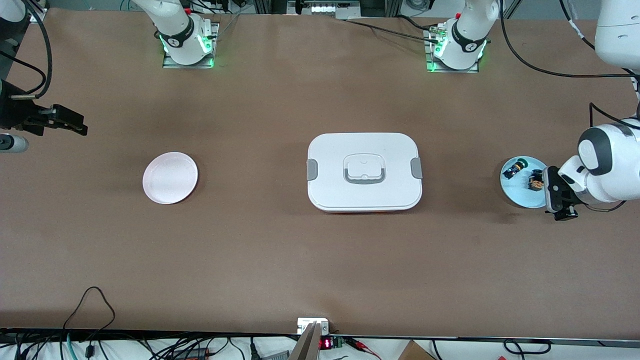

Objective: Transfer orange switch to right arm and place
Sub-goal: 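Move the left gripper down over the orange switch on the blue plate, then close the left gripper on the orange switch and lift it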

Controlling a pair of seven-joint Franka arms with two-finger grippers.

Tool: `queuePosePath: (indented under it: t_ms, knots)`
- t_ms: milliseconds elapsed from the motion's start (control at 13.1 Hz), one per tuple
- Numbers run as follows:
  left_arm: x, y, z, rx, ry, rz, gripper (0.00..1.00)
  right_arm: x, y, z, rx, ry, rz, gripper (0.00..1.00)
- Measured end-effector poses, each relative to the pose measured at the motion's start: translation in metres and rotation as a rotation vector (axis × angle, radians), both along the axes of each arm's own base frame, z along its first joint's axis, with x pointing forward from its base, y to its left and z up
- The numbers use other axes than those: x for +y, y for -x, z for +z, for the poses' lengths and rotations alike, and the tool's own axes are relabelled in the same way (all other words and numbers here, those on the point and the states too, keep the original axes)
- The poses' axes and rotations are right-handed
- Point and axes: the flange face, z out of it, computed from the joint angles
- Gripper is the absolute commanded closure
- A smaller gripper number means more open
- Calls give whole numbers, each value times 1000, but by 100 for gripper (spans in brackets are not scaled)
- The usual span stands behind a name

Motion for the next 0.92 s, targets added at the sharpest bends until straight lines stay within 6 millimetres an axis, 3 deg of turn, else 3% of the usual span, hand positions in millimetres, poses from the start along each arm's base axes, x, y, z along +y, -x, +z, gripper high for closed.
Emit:
queuePosePath:
  t_ms: [459, 918]
  knots:
    - [26, 26, -22, 30, 49, -199, 0, -1, -4, -9, 14, 1, -1, 0]
    - [25, 49, -48, 26, 101, -201, 0, -1, -4, -9, 14, 0, -1, 0]
